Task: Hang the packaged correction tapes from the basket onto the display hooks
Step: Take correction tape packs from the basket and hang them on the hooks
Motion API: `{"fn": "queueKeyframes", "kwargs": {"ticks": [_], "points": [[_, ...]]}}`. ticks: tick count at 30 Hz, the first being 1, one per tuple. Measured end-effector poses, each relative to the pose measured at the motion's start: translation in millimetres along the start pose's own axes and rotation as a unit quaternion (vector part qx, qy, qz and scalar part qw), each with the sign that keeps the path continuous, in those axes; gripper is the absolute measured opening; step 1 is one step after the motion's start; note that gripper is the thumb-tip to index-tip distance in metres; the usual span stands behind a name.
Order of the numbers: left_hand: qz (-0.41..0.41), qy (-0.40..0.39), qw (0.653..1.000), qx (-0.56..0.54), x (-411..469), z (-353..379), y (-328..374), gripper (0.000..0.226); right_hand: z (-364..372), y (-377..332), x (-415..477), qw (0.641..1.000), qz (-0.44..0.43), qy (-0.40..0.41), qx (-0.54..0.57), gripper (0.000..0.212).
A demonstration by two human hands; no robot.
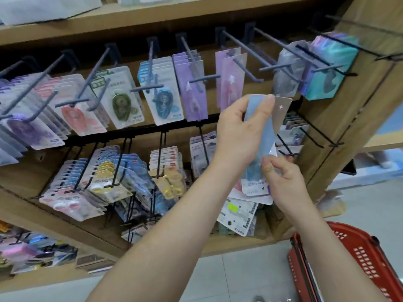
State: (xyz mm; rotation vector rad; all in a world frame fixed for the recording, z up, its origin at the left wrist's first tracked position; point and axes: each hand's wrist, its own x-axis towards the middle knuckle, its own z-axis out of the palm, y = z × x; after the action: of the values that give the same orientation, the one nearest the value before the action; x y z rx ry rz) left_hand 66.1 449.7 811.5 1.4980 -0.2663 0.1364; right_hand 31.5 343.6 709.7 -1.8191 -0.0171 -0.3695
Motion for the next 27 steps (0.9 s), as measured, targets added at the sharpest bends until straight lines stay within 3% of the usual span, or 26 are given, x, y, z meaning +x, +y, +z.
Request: {"fn": "queueKeyframes", "kwargs": {"ticks": [10, 18, 23, 27], "points": [[0.003, 0.082, 0.995, -0.058, 35, 70, -17, 0.013, -59, 1, 19, 0.998, 0.034, 0.049, 0.027, 0.033], [0.016, 0.052, 0.997, -0.057, 46, 80, -15, 0.002, -72, 5, 27, 0.998, 0.047, 0.027, 0.039, 0.039], [-0.042, 0.033, 0.998, -0.025, 41, 69, -11, 0.012, -78, -2, 26, 0.988, 0.09, 0.018, 0.123, 0.025], [-0.021, -0.027, 0.998, 0.043, 4, 48, -19, 0.056, -85, -8, 29, 0.989, 0.074, 0.016, 0.131, 0.025]]}}
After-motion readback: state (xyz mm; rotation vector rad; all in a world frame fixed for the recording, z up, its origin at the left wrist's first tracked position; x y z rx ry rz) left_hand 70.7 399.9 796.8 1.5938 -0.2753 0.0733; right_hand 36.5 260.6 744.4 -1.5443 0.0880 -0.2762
